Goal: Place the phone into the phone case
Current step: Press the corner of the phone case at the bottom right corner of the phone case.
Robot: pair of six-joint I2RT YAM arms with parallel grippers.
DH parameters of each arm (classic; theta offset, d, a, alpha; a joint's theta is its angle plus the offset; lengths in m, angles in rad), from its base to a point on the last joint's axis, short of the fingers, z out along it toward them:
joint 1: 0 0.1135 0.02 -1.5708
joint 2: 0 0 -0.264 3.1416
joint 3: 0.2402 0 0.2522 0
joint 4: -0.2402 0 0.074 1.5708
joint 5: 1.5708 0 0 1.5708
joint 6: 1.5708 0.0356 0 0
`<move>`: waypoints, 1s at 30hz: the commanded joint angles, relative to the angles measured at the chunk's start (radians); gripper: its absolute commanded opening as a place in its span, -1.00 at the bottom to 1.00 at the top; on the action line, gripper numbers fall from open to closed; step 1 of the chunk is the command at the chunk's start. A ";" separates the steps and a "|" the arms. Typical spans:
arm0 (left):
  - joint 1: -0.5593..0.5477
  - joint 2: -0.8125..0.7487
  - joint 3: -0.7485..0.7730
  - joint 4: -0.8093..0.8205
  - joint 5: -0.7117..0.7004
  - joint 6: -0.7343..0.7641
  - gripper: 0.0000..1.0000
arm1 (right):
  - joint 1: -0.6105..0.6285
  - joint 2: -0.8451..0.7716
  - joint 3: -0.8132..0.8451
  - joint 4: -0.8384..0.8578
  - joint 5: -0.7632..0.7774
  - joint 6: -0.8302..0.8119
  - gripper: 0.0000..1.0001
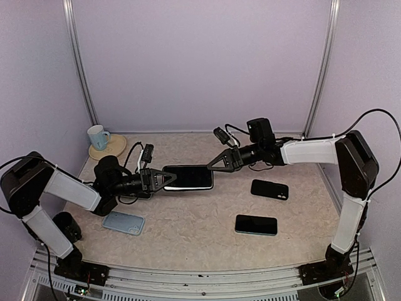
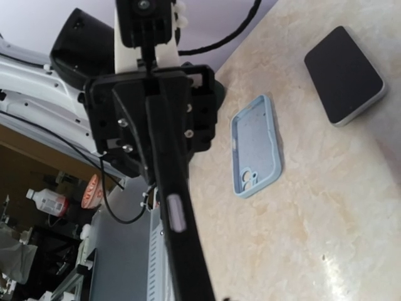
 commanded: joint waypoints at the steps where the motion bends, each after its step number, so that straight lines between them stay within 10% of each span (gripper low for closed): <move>1: 0.006 -0.016 0.017 0.041 -0.007 0.034 -1.00 | 0.002 -0.001 0.001 0.081 -0.091 0.082 -1.00; 11: 0.030 -0.059 -0.001 0.049 0.013 0.042 -1.00 | -0.049 0.016 -0.188 0.943 -0.284 0.753 -0.80; 19: 0.032 -0.064 -0.009 0.056 0.014 0.039 -1.00 | -0.063 0.026 -0.206 1.034 -0.280 0.823 -0.34; 23: 0.032 -0.066 -0.008 0.047 0.010 0.040 -1.00 | -0.076 -0.008 -0.200 0.853 -0.253 0.691 -0.16; 30: 0.032 -0.057 -0.001 0.037 0.016 0.040 -1.00 | -0.056 -0.069 0.022 -0.180 0.081 -0.149 0.15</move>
